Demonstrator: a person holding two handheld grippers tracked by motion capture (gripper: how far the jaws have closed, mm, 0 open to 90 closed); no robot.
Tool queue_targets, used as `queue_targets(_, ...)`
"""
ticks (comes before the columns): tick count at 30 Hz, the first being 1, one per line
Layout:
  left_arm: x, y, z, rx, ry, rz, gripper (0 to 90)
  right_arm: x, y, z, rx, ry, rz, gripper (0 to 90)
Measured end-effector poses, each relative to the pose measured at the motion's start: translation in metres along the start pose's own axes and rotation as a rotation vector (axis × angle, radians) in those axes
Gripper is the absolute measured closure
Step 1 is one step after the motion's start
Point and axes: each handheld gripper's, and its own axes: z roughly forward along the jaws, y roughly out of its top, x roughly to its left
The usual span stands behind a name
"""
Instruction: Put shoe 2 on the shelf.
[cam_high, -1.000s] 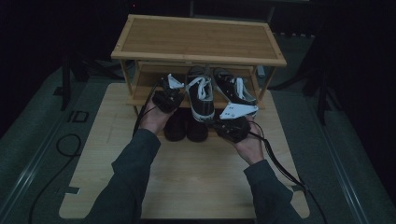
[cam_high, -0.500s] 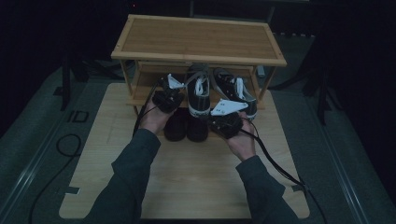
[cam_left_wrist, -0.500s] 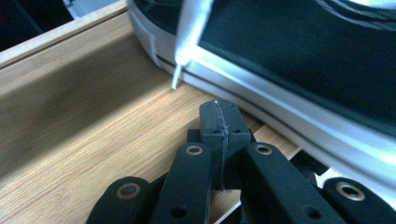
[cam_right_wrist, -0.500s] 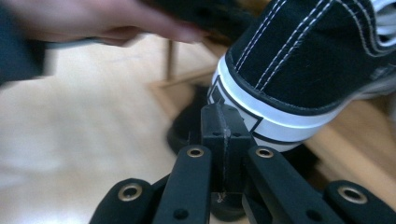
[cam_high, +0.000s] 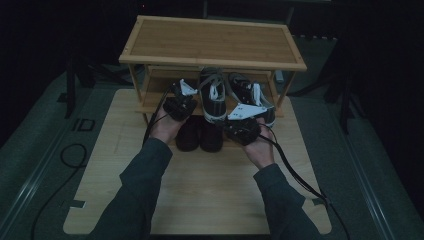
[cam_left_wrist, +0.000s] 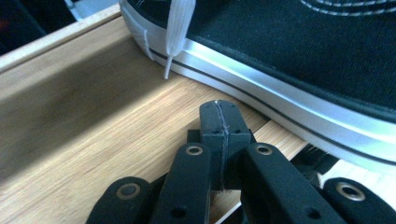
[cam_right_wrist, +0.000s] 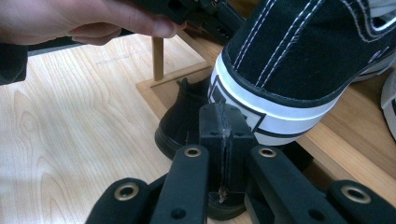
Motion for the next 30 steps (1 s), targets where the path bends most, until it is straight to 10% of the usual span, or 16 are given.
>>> queue_targets(30,0.003,-0.004,0.000,-0.027,-0.008,-0.033,90.0,0.003,0.007,0.007,-0.033,-0.007,-0.011,90.0)
